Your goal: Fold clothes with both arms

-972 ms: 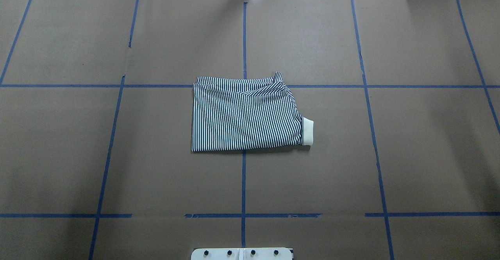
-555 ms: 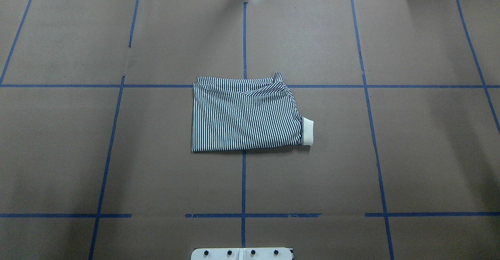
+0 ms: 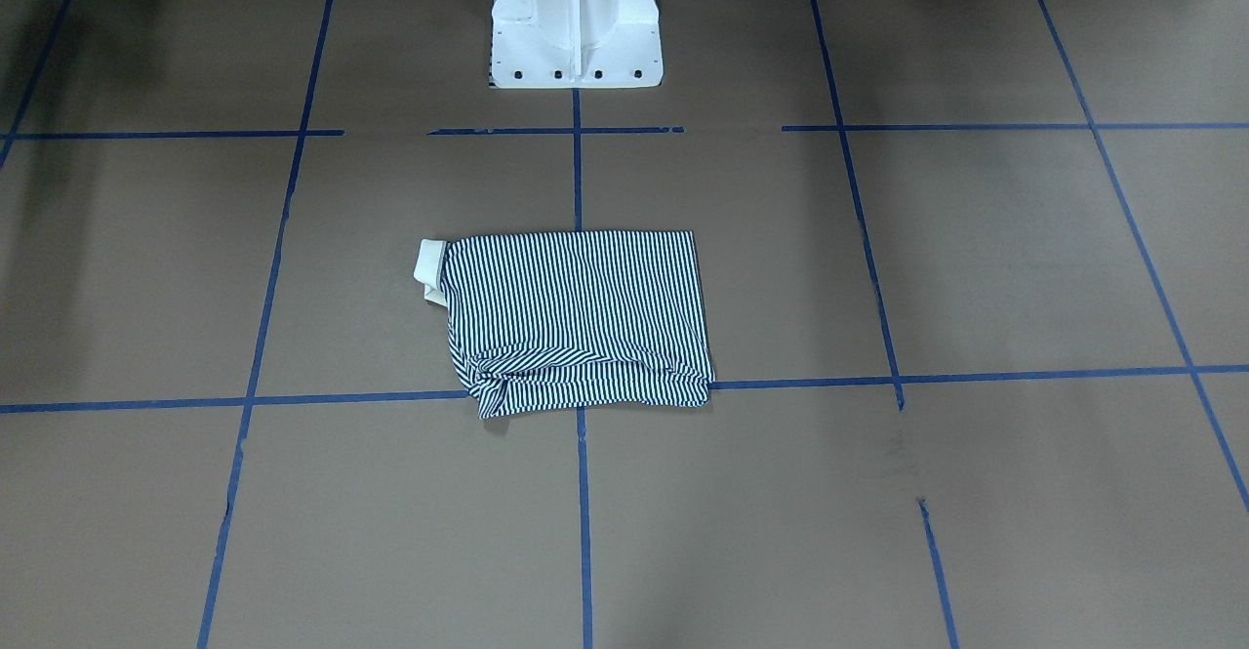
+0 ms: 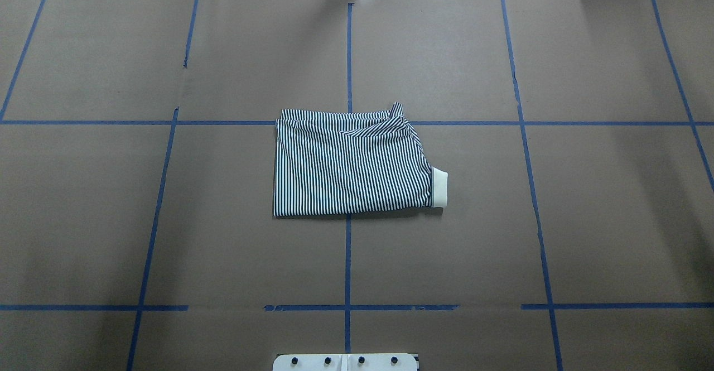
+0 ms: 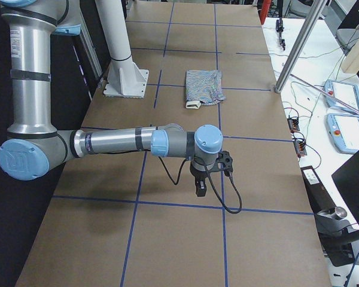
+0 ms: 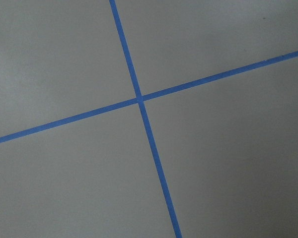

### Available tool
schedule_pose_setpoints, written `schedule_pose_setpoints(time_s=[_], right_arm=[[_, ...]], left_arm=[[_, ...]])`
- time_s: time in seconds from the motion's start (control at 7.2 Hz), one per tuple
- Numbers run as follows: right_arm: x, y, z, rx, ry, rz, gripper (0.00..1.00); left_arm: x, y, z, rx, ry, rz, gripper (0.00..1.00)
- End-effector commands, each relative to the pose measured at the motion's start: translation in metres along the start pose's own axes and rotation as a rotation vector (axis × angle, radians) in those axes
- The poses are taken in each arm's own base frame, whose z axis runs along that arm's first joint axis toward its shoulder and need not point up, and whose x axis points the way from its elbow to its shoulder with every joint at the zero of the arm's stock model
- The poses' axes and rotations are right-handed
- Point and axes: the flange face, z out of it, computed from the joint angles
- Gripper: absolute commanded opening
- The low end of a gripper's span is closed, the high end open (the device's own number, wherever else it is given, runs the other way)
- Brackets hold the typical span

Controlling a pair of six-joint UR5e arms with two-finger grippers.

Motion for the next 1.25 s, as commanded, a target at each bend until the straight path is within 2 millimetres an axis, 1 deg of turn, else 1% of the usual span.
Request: schedule_pose_setpoints(time_s=[0.0,0.28,0.42,0.56,0.69,1.11], right_arm=[[0.002,0.000,0.001,-0.001,-0.002,0.005,1.00],[0.002,0.004,0.001,0.000,-0.001,0.005,1.00],[-0.002,0.005,-0.003,0.007,-0.004,-0.003,1.00],[-0.006,0.017,-0.005,0.010,-0.002,-0.006,1.00],[-0.008,0.019,-0.007,0.014,0.001,-0.012,1.00],[-0.015,0.013,-0.014,0.030,0.000,-0.025,1.00]], left_arm=[[0.000,0.000,0.001,-0.003,0.000,-0.002,1.00],[-0.001,0.000,0.002,-0.005,0.002,-0.018,1.00],[-0.002,0.001,0.004,-0.009,0.003,-0.026,1.00],[-0.003,0.001,0.004,-0.009,0.002,-0.087,1.00],[-0.002,0.002,0.003,-0.007,0.002,-0.174,1.00],[-0.002,0.005,0.004,-0.009,0.002,-0.174,1.00]])
